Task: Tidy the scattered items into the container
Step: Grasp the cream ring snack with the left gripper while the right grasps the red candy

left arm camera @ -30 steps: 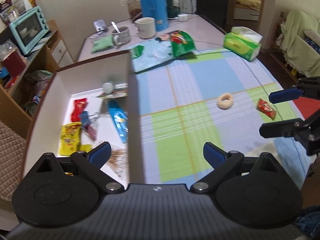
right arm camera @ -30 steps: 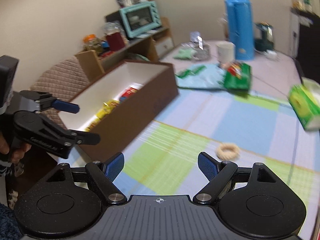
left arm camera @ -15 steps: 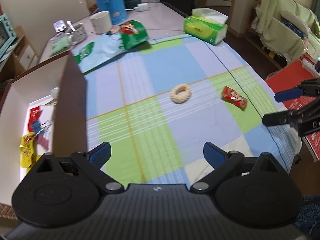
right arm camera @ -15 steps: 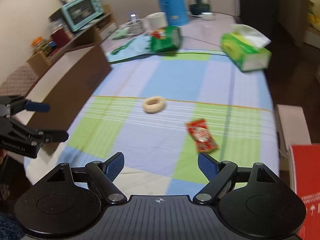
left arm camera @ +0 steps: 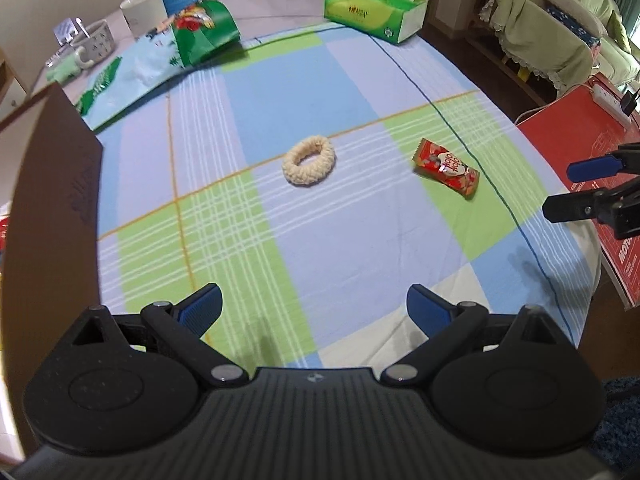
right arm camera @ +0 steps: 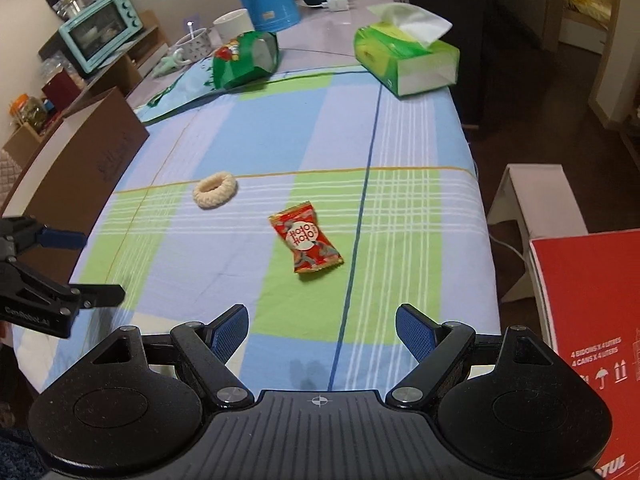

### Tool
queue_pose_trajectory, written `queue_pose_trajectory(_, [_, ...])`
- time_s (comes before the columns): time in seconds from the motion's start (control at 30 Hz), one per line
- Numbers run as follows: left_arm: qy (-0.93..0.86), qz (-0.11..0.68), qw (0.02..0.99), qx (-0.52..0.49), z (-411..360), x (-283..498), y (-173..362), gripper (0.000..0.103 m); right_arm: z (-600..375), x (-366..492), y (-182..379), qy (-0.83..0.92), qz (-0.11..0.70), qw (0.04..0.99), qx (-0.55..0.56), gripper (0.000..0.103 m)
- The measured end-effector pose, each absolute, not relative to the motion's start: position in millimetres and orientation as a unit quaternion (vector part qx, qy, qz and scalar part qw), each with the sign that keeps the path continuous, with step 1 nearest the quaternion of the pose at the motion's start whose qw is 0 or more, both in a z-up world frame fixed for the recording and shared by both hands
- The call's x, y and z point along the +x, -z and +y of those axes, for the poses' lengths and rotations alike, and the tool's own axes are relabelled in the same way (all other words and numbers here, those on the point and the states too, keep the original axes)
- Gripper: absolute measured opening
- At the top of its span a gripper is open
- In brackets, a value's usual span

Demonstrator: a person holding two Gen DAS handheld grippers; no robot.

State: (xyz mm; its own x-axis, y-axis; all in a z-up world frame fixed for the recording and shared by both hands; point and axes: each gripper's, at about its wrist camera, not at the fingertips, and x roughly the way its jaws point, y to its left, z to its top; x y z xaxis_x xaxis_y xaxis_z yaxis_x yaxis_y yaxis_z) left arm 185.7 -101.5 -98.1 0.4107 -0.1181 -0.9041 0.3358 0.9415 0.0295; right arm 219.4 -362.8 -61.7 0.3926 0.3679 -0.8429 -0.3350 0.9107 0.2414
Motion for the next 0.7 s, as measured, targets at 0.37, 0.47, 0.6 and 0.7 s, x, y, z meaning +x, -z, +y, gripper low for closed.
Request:
queue_pose_trajectory(0.37, [0.152, 0.513, 0.834, 0.136, -116, 225, 119, 0.099, -345, 254, 86, -0.228, 0.52, 0.823, 0.015, 0.084])
queue_pose_trajectory(0.47, [0.161, 0.505, 0.836, 0.142, -119, 243, 122, 0.099, -340, 263, 89, -0.232, 0.518, 0.823, 0.003, 0.084])
queue_pose_trajectory(0.6, [0.178, 0.496, 0.835, 0.156, -124, 264, 127, 0.099, -341, 272, 95, -0.23, 0.519, 0.823, 0.0, 0.084])
queue_pose_trajectory(0.7, [0.188, 0.495, 0.834, 0.156, -127, 279, 134, 0.091, -345, 278, 99, -0.225, 0.524, 0.822, 0.007, 0.084])
